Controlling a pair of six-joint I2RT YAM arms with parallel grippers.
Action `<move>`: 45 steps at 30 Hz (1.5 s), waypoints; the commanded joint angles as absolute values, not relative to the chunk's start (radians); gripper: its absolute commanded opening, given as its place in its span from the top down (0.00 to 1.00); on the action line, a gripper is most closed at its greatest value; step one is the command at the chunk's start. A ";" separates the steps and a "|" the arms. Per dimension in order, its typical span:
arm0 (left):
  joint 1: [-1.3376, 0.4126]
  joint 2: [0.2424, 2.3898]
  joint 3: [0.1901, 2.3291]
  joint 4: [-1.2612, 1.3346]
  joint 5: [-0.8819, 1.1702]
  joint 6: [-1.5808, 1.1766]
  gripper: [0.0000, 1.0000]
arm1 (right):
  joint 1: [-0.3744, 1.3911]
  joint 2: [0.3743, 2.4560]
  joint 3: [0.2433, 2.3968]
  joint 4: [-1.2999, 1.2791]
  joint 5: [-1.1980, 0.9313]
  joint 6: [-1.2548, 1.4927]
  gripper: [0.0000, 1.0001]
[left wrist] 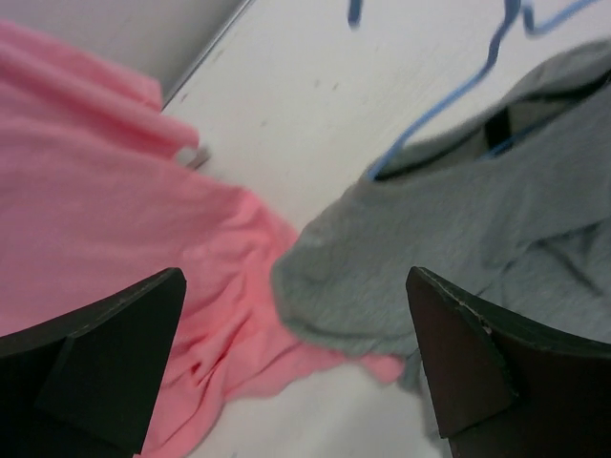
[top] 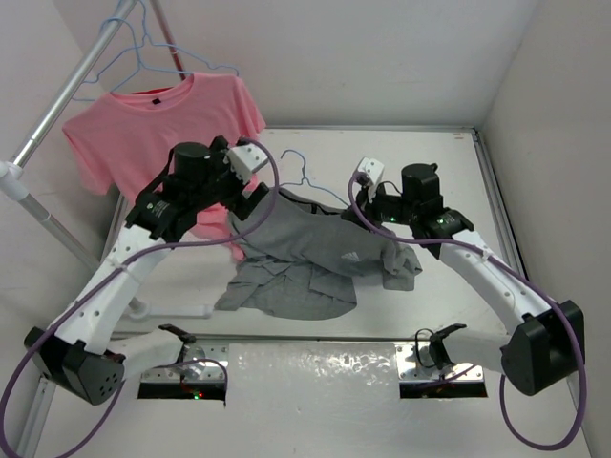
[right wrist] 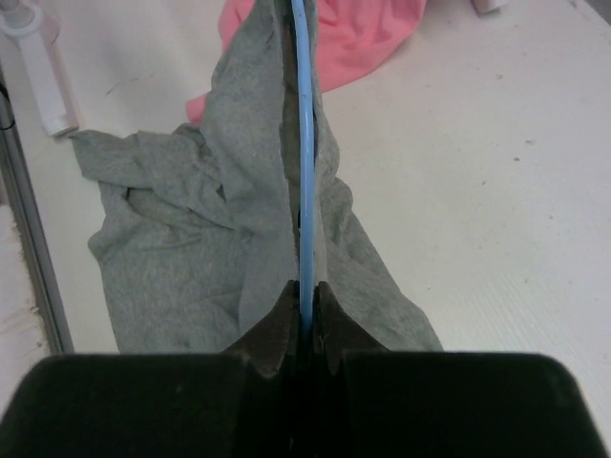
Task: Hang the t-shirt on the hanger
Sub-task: Place the T-shirt on the hanger, then place the hanger at the clothesline.
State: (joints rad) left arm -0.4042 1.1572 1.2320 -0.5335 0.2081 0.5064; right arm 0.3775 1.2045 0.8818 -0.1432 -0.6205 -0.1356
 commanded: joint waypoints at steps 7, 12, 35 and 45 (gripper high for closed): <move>-0.399 1.013 0.847 -0.897 0.097 0.857 0.24 | 0.486 1.219 1.012 -0.008 -0.545 -0.098 1.00; -0.399 0.953 0.648 -0.839 -0.144 0.845 0.29 | 0.538 1.322 1.187 -0.023 -0.494 -0.101 1.00; -0.423 0.839 0.459 -0.713 0.075 0.822 0.28 | 0.882 2.137 2.279 0.168 -0.388 0.087 1.00; -0.429 0.830 0.449 -0.692 0.103 0.807 0.28 | 0.957 2.348 2.462 0.403 -0.224 0.080 1.00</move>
